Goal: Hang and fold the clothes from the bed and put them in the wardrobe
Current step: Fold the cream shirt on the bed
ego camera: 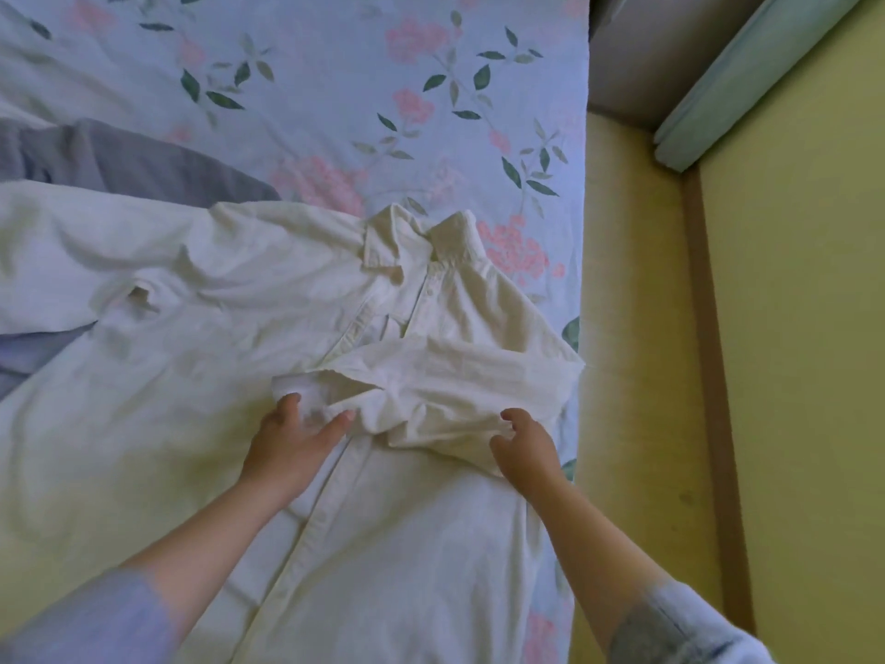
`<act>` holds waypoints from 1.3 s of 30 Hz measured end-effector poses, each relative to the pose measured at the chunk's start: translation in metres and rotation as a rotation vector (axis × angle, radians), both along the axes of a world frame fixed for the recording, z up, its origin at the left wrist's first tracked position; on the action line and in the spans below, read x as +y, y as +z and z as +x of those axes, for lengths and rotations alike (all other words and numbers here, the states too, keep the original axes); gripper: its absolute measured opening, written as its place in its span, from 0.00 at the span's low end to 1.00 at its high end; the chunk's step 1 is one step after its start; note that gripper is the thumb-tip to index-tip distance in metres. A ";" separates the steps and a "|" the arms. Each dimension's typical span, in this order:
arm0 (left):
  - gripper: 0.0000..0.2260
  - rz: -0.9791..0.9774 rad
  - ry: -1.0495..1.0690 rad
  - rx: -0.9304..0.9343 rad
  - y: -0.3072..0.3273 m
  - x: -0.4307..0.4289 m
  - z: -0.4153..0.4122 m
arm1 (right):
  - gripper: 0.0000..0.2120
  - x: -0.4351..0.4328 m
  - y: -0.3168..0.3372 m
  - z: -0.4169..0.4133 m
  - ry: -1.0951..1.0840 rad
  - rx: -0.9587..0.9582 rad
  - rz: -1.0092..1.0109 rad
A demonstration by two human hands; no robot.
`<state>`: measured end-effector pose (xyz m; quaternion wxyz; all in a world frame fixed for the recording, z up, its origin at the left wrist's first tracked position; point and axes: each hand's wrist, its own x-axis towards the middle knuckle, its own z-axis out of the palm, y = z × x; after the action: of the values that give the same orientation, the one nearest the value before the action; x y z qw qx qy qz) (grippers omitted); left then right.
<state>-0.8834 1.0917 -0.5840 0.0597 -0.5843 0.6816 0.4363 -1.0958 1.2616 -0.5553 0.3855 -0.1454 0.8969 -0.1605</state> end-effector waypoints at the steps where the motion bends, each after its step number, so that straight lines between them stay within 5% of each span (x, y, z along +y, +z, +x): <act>1: 0.41 -0.002 0.023 -0.008 -0.006 -0.005 -0.004 | 0.24 0.002 -0.005 -0.003 0.076 0.046 0.013; 3: 0.40 0.023 0.075 -0.042 -0.017 -0.013 -0.010 | 0.25 0.004 -0.015 -0.006 0.239 0.111 0.042; 7: 0.22 0.083 -0.027 -0.030 -0.033 -0.019 -0.023 | 0.22 0.004 -0.040 -0.007 0.393 0.094 0.154; 10: 0.11 0.141 -0.376 -0.052 -0.036 -0.016 -0.022 | 0.13 0.010 -0.053 -0.005 0.544 0.111 0.337; 13: 0.02 0.000 -0.750 -0.244 -0.035 -0.012 -0.014 | 0.14 0.023 -0.062 -0.006 0.610 0.167 0.449; 16: 0.21 -0.093 -0.771 -0.303 -0.035 -0.011 -0.012 | 0.15 0.031 -0.066 -0.010 0.612 0.210 0.454; 18: 0.25 -0.120 -0.803 -0.275 -0.032 -0.014 -0.011 | 0.15 0.032 -0.067 -0.011 0.617 0.203 0.452; 20: 0.23 0.023 -0.713 -0.149 -0.034 -0.016 -0.011 | 0.15 0.028 -0.066 -0.010 0.621 0.176 0.459; 22: 0.23 0.234 -0.394 0.060 -0.032 -0.013 -0.018 | 0.14 0.024 -0.065 -0.012 0.623 0.128 0.488; 26: 0.23 0.259 0.158 0.293 -0.043 -0.008 -0.040 | 0.10 0.016 -0.060 -0.021 0.524 0.123 0.424; 29: 0.24 0.253 0.163 0.210 -0.053 -0.004 -0.048 | 0.17 0.013 -0.055 -0.026 0.371 0.349 0.210; 32: 0.17 0.113 0.163 0.157 -0.059 0.002 -0.050 | 0.09 0.006 -0.051 -0.029 0.207 0.597 -0.093; 33: 0.14 0.026 0.151 0.136 -0.057 0.002 -0.050 | 0.06 0.002 -0.052 -0.030 0.193 0.572 -0.127; 36: 0.11 -0.259 0.074 0.188 -0.039 -0.001 -0.053 | 0.20 -0.001 -0.062 -0.032 0.269 0.289 0.053; 39: 0.15 -0.551 -0.090 0.240 -0.014 -0.014 -0.066 | 0.30 0.006 -0.066 -0.037 0.338 0.304 0.034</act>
<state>-0.9494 1.0773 -0.5983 -0.1628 -0.4919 0.8017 0.2981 -1.1329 1.2675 -0.6208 0.2697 -0.3099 0.9101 -0.0549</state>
